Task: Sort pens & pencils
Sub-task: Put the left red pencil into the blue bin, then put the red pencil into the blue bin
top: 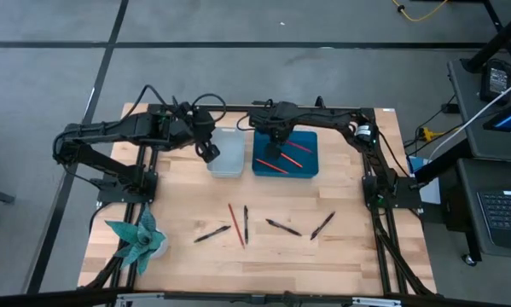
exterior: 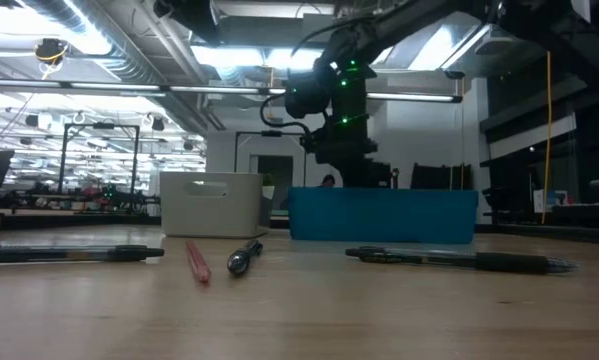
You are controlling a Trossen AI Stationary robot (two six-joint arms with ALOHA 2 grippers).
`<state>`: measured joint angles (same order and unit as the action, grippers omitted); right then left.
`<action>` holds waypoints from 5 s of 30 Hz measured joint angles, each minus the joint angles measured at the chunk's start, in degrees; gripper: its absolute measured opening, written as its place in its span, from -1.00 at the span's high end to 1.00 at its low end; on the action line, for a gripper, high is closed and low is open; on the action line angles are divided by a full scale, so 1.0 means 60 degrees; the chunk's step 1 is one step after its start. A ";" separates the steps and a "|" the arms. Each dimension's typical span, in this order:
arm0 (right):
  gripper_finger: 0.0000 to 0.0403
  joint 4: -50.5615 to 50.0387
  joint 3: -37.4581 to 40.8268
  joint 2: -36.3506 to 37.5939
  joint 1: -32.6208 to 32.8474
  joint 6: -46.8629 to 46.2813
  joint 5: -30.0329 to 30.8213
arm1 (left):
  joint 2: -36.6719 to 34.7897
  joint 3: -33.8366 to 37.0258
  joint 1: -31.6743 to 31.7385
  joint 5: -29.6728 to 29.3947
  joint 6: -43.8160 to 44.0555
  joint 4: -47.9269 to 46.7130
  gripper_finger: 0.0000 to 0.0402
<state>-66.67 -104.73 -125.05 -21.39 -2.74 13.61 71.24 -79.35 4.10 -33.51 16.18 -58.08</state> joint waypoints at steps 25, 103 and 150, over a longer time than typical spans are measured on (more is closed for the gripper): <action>0.65 0.0456 0.0000 0.0000 -0.0203 0.0734 -0.0285 | 0.0000 0.0000 -0.0153 -0.0001 0.0282 -0.0060 1.00; 0.65 0.3369 -0.0602 0.0242 0.5874 -0.9526 -0.3305 | -0.0118 -0.0108 -0.0075 -0.2632 -0.1802 -0.3353 1.00; 0.65 0.5635 -0.1386 -0.1213 0.5038 -0.8261 -0.5055 | -0.0328 -0.2259 0.0324 -0.3007 -0.2540 -0.3470 1.00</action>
<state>-32.86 -113.04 -132.33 8.84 -52.30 -16.72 69.28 -92.90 6.04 -51.55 0.94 -78.89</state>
